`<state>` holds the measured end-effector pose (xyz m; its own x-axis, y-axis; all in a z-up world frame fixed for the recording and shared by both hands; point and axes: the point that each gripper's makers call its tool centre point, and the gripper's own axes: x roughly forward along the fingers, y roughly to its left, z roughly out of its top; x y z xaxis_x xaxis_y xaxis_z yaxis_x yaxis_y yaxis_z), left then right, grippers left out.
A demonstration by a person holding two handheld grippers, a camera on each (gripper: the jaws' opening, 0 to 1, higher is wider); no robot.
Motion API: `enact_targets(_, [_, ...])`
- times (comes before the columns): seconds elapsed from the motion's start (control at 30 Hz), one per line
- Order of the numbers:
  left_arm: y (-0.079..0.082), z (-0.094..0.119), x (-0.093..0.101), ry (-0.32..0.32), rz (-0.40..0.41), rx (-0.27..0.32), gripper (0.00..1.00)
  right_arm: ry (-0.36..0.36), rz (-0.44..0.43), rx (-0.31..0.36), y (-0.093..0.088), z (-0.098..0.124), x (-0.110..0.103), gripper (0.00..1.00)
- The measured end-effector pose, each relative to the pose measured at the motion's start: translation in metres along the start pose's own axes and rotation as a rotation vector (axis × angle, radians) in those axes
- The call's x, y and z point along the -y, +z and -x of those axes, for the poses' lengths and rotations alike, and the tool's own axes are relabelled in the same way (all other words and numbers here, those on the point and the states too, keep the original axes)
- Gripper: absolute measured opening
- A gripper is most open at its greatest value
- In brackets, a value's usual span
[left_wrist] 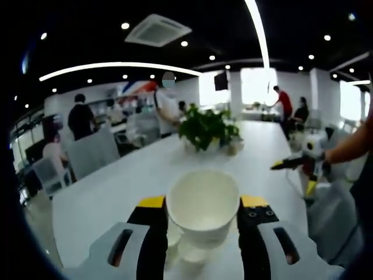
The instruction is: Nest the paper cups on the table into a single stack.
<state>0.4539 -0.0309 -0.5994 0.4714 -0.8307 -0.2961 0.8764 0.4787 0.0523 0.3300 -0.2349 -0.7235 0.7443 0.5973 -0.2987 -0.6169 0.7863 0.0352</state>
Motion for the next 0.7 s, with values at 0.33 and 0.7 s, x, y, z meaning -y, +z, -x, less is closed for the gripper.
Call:
enact_targets(0.33, [0.006, -0.002, 0.02, -0.042, -0.006, 0.01, 0.44, -0.001, -0.001, 0.01, 0.005, 0.0, -0.001, 1.0])
enact_targets(0.7, [0.004, -0.004, 0.043, -0.069, 0.004, 0.012, 0.44, 0.004, -0.002, 0.006, 0.003, 0.002, -0.004, 1.0])
